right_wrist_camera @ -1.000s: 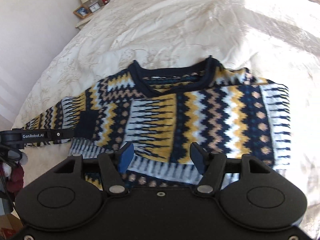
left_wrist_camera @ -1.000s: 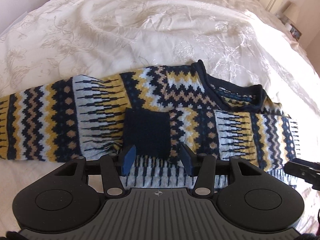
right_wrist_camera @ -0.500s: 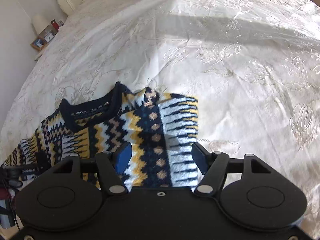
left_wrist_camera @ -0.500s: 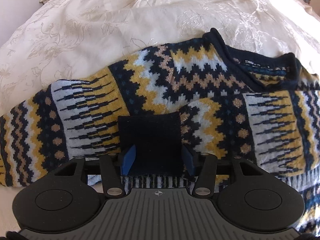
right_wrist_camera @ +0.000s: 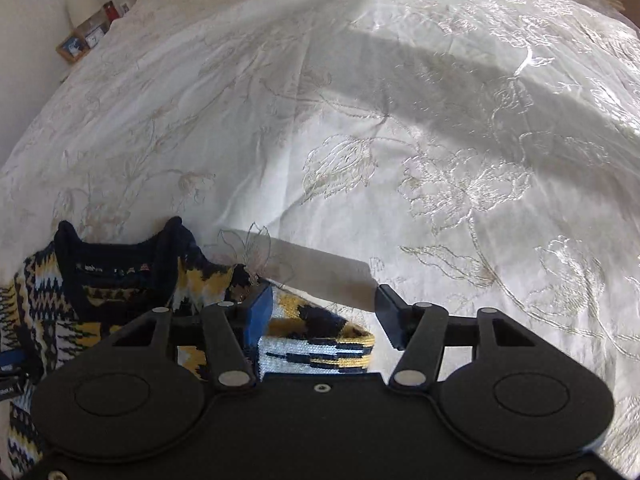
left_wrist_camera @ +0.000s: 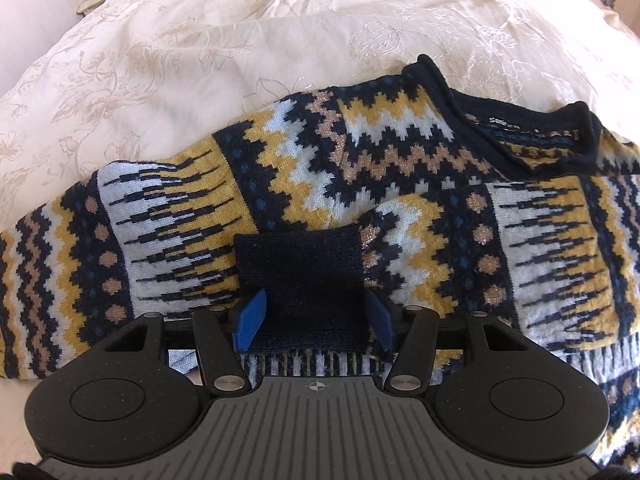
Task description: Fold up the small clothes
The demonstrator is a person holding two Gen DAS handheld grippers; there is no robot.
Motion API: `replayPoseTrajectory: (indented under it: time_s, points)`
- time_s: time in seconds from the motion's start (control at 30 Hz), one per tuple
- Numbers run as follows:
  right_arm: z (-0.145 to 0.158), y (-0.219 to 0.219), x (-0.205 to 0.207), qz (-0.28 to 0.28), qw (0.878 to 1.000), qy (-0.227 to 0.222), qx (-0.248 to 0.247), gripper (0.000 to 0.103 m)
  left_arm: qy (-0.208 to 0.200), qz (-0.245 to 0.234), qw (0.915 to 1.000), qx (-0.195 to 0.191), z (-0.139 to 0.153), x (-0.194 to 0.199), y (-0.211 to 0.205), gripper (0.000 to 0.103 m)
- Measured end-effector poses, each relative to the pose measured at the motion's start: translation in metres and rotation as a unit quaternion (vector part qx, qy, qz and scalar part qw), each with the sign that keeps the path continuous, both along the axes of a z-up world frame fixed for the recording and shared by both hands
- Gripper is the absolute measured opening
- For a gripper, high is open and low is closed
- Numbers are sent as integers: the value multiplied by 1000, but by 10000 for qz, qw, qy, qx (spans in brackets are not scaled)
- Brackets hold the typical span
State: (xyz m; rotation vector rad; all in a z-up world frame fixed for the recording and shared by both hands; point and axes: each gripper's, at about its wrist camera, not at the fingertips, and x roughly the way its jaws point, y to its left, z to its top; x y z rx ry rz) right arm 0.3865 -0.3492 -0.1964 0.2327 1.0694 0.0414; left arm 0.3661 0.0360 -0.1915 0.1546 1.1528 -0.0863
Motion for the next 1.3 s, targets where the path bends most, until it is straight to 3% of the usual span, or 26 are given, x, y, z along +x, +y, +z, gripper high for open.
replayPoseTrajectory:
  time_s: [0.13, 0.17, 0.23, 0.27, 0.3, 0.37, 0.43, 0.57, 0.67, 0.73, 0.8, 0.87, 0.9, 0.93, 1.0, 1.07, 1.2, 1.3]
  points:
    - [-8, 7, -2, 272, 9996, 26, -44, 62, 4, 22, 10000, -16, 0, 2, 2, 56]
    - [-8, 6, -3, 277, 9996, 28, -20, 57, -3, 27, 10000, -16, 0, 2, 2, 56]
    - [-9, 3, -1, 275, 9996, 56, 58, 36, -19, 35, 10000, -15, -1, 2, 1, 56]
    - [-7, 4, 1, 320, 9994, 60, 103, 16, -27, 40, 10000, -13, -1, 1, 0, 56]
    - [-4, 7, 1, 437, 9990, 41, 85, 12, -30, 43, 10000, -13, -1, 1, 0, 56]
    - [4, 17, -1, 709, 9969, 7, -329, 11, -30, 42, 10000, -21, -1, 1, 1, 56]
    - [6, 17, -4, 625, 9952, 16, -750, 11, -29, 48, 10000, -27, -1, 1, 1, 56]
    - [-7, -3, -6, -62, 9982, 247, -539, 11, -32, 43, 10000, -10, -1, 1, 0, 57]
    - [-6, -4, -5, -199, 9981, 254, -530, 12, -21, 37, 10000, 14, -1, 2, -1, 57]
    - [1, -3, -7, -285, 9978, 148, -571, 23, -30, 35, 10000, 23, 0, 2, -1, 58]
    - [16, -5, -13, -460, 9972, -69, -582, 56, -74, 34, 10000, 4, -1, 1, -1, 59]
    - [34, -7, -24, -685, 9960, -359, -437, 74, -174, 31, 9998, -23, -2, -2, 1, 61]
    - [45, -8, -32, -844, 9946, -510, -325, 80, -232, 52, 9997, 1, -2, -3, 1, 68]
    - [53, -6, -38, -929, 9936, -601, -224, 81, -250, 136, 9995, 125, -4, -4, 2, 87]
    - [67, 0, -53, -1016, 9923, -701, -35, 98, -243, 484, 9984, 133, -11, -4, 10, 103]
    - [77, 11, -70, -1033, 9914, -793, 118, 102, -186, 746, 9969, -174, -15, 0, 21, 103]
    - [82, 37, -102, -1050, 9915, -700, 329, 102, -158, 532, 9984, -117, -15, 4, 20, 103]
    - [79, 56, -127, -969, 9928, -541, 461, 102, -125, 413, 9985, -324, -12, 6, 28, 102]
